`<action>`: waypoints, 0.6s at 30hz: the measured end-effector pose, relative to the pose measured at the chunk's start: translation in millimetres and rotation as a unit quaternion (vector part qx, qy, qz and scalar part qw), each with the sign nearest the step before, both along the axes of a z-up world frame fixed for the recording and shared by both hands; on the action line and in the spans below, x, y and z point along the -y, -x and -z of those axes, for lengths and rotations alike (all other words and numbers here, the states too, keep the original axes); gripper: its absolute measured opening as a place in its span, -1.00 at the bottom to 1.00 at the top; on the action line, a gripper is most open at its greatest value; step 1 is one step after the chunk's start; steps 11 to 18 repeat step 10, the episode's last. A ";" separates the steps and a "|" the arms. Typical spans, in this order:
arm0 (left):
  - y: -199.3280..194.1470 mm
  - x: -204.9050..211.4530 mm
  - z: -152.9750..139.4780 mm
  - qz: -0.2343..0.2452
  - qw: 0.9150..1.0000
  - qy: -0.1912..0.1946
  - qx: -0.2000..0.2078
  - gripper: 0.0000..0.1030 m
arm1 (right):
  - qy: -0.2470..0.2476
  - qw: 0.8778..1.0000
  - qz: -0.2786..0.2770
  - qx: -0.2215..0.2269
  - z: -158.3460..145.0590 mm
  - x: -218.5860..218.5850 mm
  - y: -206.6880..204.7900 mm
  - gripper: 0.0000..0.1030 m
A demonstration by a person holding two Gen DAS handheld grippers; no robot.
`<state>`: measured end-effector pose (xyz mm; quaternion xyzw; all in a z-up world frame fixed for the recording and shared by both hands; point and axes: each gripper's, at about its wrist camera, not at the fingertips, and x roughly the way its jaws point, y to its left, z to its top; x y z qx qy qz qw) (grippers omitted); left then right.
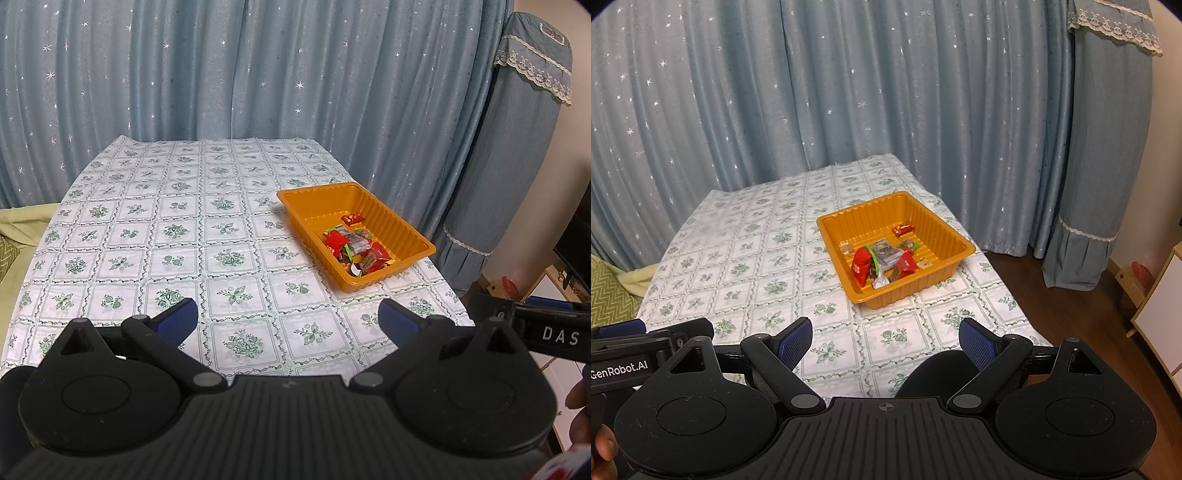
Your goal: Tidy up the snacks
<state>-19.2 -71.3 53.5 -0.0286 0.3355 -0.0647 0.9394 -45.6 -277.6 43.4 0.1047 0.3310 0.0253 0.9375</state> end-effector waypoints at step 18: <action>0.8 -2.6 1.0 -0.001 1.000 0.002 0.009 1.00 | -0.001 1.000 0.001 -0.001 1.0 0.0 0.5 0.67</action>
